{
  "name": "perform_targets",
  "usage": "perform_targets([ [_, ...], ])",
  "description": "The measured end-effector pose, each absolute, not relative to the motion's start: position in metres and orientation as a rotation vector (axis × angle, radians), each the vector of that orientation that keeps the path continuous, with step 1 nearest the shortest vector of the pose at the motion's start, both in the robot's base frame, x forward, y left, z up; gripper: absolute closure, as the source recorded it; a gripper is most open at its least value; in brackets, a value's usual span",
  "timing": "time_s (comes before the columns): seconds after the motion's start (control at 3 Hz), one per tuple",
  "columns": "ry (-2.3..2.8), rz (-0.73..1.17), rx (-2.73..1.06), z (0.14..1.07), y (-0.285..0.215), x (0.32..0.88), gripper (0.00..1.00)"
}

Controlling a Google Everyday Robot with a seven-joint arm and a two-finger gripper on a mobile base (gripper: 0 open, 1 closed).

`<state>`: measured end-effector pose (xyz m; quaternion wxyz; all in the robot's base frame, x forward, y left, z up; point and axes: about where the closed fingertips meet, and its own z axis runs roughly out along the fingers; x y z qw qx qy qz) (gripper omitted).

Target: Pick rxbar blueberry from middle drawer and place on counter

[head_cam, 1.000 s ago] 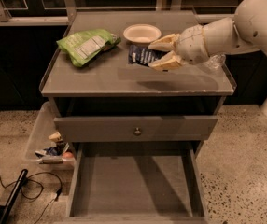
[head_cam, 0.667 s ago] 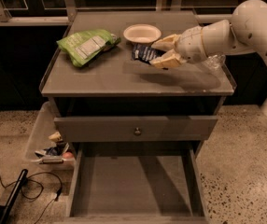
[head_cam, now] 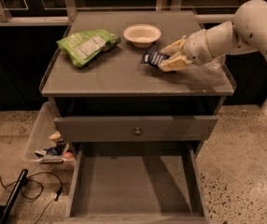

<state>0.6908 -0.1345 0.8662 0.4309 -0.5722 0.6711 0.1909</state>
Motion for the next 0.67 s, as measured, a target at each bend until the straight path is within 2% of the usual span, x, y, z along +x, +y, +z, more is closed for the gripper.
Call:
perform_targets([
  [0.33, 1.761, 0.485, -1.43, 0.8542, -0.1454, 0.6881, 1.0],
  [0.67, 1.766, 0.487, -1.429, 0.8534, -0.1458, 0.6879, 0.81],
])
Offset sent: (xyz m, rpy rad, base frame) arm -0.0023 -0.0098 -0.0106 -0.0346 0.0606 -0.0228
